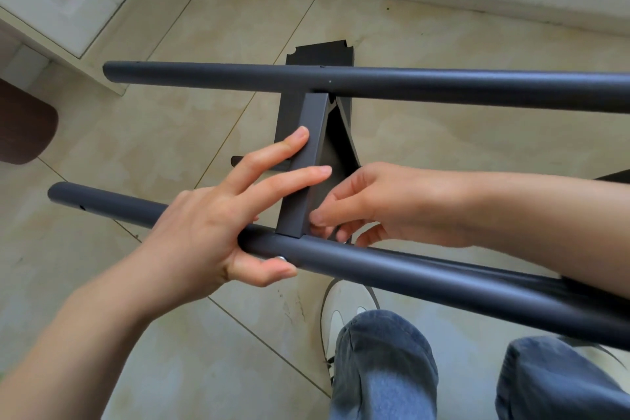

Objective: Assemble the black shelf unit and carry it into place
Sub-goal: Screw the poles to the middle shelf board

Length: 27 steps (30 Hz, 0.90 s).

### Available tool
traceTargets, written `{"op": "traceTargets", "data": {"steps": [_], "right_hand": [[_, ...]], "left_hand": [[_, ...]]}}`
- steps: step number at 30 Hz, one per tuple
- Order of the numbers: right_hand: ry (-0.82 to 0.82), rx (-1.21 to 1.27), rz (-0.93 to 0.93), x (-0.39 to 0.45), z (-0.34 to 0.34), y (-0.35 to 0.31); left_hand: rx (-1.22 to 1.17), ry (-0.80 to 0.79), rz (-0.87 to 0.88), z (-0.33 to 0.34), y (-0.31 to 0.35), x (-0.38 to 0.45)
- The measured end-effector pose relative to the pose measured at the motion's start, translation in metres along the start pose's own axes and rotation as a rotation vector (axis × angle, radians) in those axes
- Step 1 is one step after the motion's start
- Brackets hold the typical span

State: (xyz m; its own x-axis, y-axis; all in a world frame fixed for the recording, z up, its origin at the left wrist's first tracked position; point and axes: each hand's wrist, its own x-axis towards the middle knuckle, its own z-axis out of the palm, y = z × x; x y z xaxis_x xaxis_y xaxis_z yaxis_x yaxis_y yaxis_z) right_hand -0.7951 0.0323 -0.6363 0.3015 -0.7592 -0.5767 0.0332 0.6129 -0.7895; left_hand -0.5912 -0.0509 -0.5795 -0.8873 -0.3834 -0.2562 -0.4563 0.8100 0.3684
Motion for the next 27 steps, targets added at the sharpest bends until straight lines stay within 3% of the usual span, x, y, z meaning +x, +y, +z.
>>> {"op": "traceTargets", "data": {"steps": [6,11,15,20,24,27], "right_hand": [[0.269,-0.328,-0.047,-0.033,-0.025,-0.019],[0.437,-0.617,-0.281,-0.075,-0.032,-0.040],[0.750,-0.953,-0.464,-0.095,-0.040,-0.044],[0.809,-1.262,-0.207,-0.097,-0.056,-0.034],[0.771,-1.272,-0.075,-0.095,-0.058,-0.032],[0.783,-1.283,-0.057,-0.092,-0.058,-0.032]], "left_hand": [[0.027,-0.004,-0.029,0.001,0.000,-0.001],[0.037,-0.002,-0.034,0.005,-0.002,-0.002],[0.032,0.043,-0.038,0.007,-0.001,-0.009],[-0.012,0.126,-0.146,0.019,0.004,-0.022],[-0.013,0.221,-0.221,0.028,0.011,-0.026],[0.040,0.167,-0.216,0.025,0.010,-0.025]]}}
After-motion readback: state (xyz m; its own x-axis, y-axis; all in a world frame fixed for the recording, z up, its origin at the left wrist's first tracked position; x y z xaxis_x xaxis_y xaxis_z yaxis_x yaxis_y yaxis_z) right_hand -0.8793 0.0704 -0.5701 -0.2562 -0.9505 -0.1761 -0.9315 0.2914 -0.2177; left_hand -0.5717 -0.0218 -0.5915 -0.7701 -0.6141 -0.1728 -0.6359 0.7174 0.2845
